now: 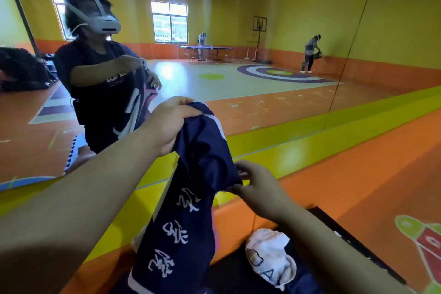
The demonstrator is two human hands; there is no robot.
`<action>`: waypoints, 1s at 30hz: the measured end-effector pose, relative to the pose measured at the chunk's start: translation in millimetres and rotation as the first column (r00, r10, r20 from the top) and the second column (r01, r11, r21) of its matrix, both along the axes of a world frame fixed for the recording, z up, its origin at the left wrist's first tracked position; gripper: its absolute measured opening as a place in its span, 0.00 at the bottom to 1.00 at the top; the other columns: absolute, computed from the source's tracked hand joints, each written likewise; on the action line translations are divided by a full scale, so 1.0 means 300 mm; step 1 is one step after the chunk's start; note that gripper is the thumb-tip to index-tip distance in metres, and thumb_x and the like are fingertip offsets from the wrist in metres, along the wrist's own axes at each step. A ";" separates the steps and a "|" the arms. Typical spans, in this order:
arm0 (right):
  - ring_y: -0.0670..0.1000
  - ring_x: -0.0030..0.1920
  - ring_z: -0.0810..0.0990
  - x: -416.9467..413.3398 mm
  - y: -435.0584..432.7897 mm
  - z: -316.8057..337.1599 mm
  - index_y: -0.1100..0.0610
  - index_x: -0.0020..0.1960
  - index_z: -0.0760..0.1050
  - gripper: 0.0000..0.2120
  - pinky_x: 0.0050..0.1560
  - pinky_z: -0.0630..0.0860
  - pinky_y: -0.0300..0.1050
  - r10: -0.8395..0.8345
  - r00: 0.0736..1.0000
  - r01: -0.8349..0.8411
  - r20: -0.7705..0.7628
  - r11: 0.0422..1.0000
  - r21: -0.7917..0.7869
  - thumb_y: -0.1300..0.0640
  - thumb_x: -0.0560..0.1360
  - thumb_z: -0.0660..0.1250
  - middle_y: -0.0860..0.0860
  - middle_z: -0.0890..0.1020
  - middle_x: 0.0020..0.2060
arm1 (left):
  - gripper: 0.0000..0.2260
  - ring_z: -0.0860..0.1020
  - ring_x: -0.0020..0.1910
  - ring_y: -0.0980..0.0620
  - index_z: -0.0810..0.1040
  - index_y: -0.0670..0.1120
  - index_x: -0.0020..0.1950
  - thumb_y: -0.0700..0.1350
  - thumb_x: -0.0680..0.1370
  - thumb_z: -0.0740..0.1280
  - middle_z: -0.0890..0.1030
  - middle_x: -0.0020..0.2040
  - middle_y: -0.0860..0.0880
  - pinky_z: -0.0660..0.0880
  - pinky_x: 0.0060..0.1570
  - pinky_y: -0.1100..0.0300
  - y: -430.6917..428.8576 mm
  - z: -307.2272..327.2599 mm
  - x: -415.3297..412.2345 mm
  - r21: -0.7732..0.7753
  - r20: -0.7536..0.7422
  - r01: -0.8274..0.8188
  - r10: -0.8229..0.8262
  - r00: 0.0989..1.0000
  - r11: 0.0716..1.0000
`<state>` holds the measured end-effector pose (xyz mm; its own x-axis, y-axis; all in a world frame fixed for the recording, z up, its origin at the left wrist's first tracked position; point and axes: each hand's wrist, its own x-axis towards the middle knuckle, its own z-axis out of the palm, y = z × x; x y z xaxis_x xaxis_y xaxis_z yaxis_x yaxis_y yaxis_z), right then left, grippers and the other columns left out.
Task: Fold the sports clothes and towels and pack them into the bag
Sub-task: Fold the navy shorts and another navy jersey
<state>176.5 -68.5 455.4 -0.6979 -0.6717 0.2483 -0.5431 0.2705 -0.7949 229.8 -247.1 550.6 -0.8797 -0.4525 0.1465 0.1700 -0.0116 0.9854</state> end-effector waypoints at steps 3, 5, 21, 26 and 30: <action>0.42 0.32 0.75 -0.058 0.008 0.000 0.50 0.38 0.73 0.09 0.40 0.72 0.44 -0.116 0.991 0.120 0.059 0.991 -0.062 0.64 0.68 0.67 0.44 0.79 0.32 | 0.09 0.78 0.31 0.52 0.74 0.44 0.40 0.31 0.75 0.62 0.80 0.33 0.47 0.75 0.34 0.63 -0.033 0.008 0.018 -0.023 -0.039 -0.090 0.089 0.995 0.996; 0.45 0.32 0.74 -0.088 0.036 0.034 0.51 0.36 0.72 0.13 0.39 0.69 0.45 -0.170 0.983 0.176 0.064 0.978 -0.112 0.68 0.71 0.66 0.46 0.78 0.30 | 0.05 0.78 0.35 0.48 0.75 0.43 0.45 0.34 0.75 0.65 0.81 0.41 0.42 0.74 0.38 0.59 -0.081 -0.003 0.026 -0.104 0.009 -0.194 0.196 0.981 0.975; 0.45 0.31 0.75 -0.053 -0.009 0.332 0.52 0.42 0.72 0.12 0.33 0.69 0.38 0.049 0.999 -0.051 -0.017 0.983 -0.177 0.59 0.68 0.76 0.55 0.81 0.37 | 0.21 0.76 0.37 0.52 0.78 0.45 0.45 0.60 0.62 0.70 0.79 0.40 0.44 0.73 0.43 0.51 0.067 -0.052 0.040 -0.821 0.124 0.171 -0.122 0.985 0.544; 0.48 0.36 0.76 -0.087 0.108 0.263 0.55 0.49 0.73 0.10 0.36 0.71 0.41 0.015 0.989 0.024 0.147 0.966 -0.259 0.61 0.71 0.72 0.50 0.79 0.37 | 0.05 0.77 0.39 0.50 0.78 0.48 0.44 0.48 0.72 0.68 0.81 0.40 0.45 0.73 0.44 0.52 0.078 -0.058 0.009 -0.688 0.075 0.218 -0.231 0.970 0.692; 0.49 0.50 0.81 -0.107 0.202 0.116 0.47 0.54 0.75 0.22 0.48 0.78 0.43 0.010 0.977 0.002 0.211 0.998 -0.058 0.50 0.63 0.78 0.48 0.82 0.52 | 0.05 0.75 0.41 0.45 0.76 0.46 0.46 0.45 0.72 0.65 0.80 0.43 0.41 0.71 0.47 0.52 0.113 -0.044 -0.006 -0.622 0.031 0.244 -0.288 0.957 0.744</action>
